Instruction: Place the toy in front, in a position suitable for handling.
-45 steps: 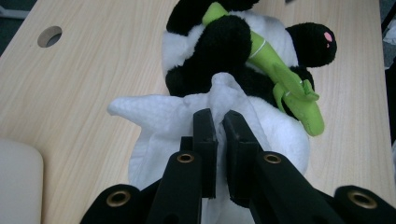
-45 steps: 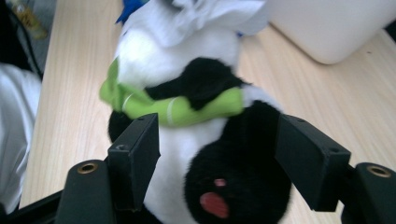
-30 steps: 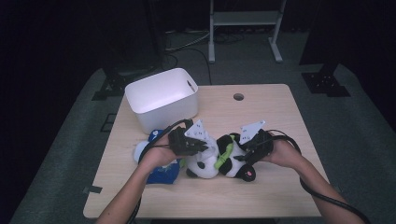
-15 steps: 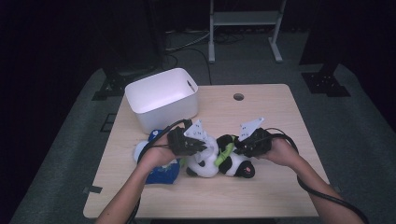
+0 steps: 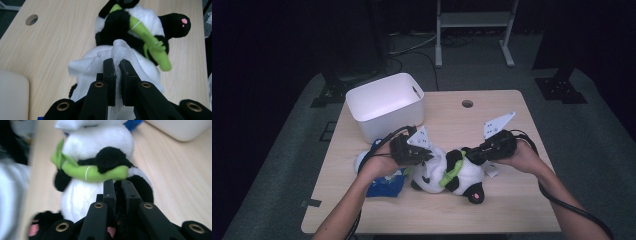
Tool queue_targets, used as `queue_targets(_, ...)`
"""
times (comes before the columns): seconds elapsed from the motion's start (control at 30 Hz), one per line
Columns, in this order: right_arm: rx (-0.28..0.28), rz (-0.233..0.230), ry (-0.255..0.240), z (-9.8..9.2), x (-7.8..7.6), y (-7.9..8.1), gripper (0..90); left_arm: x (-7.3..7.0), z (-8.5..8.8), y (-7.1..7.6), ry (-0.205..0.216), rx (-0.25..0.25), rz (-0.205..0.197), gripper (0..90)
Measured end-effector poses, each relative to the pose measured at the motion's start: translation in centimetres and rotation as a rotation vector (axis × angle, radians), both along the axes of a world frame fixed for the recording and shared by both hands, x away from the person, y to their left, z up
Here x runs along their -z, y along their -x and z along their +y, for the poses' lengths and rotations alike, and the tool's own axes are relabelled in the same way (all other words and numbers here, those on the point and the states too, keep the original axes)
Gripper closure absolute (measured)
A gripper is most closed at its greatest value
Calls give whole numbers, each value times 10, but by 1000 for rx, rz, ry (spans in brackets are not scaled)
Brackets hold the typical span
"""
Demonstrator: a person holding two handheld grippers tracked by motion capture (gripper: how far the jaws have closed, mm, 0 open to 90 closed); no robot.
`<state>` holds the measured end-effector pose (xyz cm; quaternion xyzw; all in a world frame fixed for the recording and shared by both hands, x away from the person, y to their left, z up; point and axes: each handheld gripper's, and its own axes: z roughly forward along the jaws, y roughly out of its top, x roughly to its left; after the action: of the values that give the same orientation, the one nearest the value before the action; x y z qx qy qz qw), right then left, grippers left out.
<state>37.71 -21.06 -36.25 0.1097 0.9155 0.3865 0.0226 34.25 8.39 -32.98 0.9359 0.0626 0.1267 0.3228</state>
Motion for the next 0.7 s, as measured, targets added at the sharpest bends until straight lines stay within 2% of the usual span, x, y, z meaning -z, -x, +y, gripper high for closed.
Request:
queue_targets(0.07,24,-49,54,2,0,3,811,1,-2,-1,-1,0,3,837)
queue_targets(0.17,15,-78,43,2,-1,8,782,4,-4,-2,-2,0,11,838)
queue_targets(0.27,25,-98,54,3,1,8,745,8,-7,-2,-20,13,18,838)
queue_targets(0.37,48,-122,70,5,3,8,665,15,-12,-4,-26,19,29,838)
queue_targets(0.43,54,-137,65,7,4,8,576,19,-14,-5,-34,21,33,839)
queue_targets(0.5,45,-172,68,8,3,9,519,28,-19,-8,-42,9,35,840)
queue_targets(0.7,32,-187,40,7,-1,15,475,28,-20,-10,-50,4,36,843)
